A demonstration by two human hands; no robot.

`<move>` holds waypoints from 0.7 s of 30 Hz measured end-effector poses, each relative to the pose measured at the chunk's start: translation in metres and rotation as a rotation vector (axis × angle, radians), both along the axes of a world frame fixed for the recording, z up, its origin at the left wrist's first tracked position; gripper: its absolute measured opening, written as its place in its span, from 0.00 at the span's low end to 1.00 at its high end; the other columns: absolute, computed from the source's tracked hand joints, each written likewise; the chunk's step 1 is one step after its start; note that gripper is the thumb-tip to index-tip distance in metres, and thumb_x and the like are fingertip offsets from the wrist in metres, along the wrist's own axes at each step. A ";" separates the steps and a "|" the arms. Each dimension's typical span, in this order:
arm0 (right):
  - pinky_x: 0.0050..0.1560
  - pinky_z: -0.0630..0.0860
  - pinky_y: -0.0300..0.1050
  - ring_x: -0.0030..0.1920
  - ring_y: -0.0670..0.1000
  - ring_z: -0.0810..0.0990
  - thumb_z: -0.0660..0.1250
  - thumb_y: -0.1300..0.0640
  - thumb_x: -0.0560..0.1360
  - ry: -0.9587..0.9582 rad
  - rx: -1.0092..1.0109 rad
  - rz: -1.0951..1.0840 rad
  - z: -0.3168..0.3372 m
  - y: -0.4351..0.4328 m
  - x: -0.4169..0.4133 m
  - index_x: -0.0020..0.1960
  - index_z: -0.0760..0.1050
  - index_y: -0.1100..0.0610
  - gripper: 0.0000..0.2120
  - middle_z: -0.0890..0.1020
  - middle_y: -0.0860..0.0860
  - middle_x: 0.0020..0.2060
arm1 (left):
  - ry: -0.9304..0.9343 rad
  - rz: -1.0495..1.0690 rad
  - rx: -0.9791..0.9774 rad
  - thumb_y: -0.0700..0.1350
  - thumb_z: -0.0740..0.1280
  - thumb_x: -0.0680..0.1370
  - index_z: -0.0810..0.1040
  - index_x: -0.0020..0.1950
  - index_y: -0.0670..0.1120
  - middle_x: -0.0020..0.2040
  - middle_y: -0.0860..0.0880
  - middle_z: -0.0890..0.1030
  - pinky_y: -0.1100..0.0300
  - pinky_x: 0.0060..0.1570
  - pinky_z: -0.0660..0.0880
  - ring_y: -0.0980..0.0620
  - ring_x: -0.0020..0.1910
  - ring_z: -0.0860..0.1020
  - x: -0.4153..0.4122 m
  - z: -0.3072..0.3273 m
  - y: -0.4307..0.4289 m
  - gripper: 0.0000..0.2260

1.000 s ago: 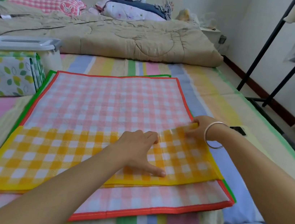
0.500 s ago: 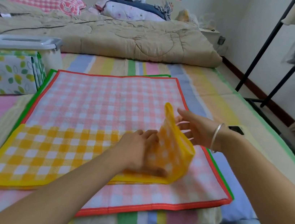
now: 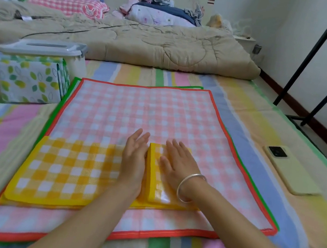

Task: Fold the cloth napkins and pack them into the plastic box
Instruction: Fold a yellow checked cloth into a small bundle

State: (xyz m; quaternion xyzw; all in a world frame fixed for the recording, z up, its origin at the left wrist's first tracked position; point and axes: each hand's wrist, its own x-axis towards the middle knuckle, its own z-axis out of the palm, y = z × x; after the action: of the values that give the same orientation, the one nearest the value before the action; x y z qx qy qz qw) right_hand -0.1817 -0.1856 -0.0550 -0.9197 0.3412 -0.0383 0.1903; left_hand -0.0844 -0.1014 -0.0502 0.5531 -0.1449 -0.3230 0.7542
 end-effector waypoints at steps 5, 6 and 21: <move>0.76 0.35 0.47 0.78 0.51 0.35 0.44 0.43 0.83 0.150 -0.053 0.006 -0.013 0.008 0.003 0.80 0.40 0.50 0.29 0.39 0.50 0.79 | -0.493 -0.051 0.158 0.36 0.58 0.83 0.76 0.64 0.53 0.65 0.55 0.79 0.59 0.67 0.71 0.57 0.67 0.74 0.007 -0.006 0.012 0.17; 0.76 0.34 0.48 0.77 0.51 0.34 0.42 0.41 0.82 0.182 -0.066 0.006 -0.014 0.009 0.003 0.79 0.39 0.50 0.29 0.38 0.50 0.78 | -0.685 -0.100 0.226 0.38 0.59 0.83 0.76 0.66 0.53 0.67 0.55 0.77 0.56 0.70 0.69 0.57 0.69 0.73 0.013 -0.007 0.018 0.16; 0.77 0.50 0.46 0.78 0.50 0.52 0.51 0.51 0.83 -0.447 0.179 0.117 0.006 0.055 0.045 0.76 0.61 0.57 0.23 0.63 0.50 0.76 | -1.530 -0.639 0.665 0.56 0.45 0.79 0.61 0.79 0.45 0.76 0.50 0.66 0.54 0.75 0.57 0.50 0.76 0.62 0.023 -0.023 0.044 0.30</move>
State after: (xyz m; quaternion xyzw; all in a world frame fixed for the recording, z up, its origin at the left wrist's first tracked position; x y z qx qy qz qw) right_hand -0.1368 -0.1308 -0.0490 -0.8861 0.2389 -0.1992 0.3437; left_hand -0.0614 -0.0577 -0.0727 0.7407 -0.6543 -0.0857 0.1259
